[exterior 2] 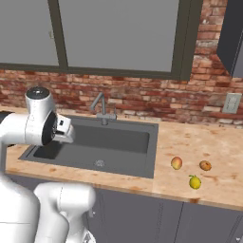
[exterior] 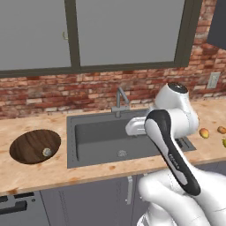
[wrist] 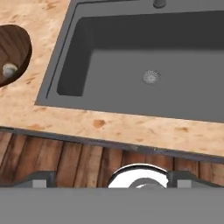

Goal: There is a mixed pile of frozen fruits and vegetables on the counter. Locate all the frozen vegetables and place the items in a bowl on the counter. Take all the frozen fruits and defrost them in a running sink.

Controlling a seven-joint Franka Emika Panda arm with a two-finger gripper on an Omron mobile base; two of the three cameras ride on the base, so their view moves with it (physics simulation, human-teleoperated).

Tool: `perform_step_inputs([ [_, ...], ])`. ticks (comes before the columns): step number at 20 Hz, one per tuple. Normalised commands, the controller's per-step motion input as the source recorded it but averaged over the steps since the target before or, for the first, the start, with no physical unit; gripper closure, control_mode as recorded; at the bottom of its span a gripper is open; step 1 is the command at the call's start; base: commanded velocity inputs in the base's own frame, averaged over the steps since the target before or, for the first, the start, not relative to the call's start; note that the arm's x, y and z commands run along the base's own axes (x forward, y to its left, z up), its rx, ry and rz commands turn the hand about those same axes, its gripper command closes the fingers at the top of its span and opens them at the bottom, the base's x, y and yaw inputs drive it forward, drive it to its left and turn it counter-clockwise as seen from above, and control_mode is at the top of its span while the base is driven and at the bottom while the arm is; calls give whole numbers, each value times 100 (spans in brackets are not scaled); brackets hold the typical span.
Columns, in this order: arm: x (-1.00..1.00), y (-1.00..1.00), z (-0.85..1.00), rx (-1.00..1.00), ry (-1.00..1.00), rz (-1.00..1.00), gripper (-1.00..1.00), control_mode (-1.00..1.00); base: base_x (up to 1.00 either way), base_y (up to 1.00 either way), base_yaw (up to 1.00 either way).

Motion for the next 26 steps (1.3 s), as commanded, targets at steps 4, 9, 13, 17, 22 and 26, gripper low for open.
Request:
perform_step_inputs([
  [4,-52,-64,73,-15,-3,-4,-100,-100,0,0,0],
  [9,-19,-59,75,-6,3,-13,-100,-100,0,0,0],
  [13,-40,-68,48,-1,10,-20,-100,-100,0,0,0],
  [17,-80,-20,-10,0,5,-25,-100,-100,0,0,0],
  [22,-90,-78,-56,1,0,-23,-100,-100,0,0,0],
  [26,-14,-100,-40,0,0,-10,-100,-100,0,0,0],
])
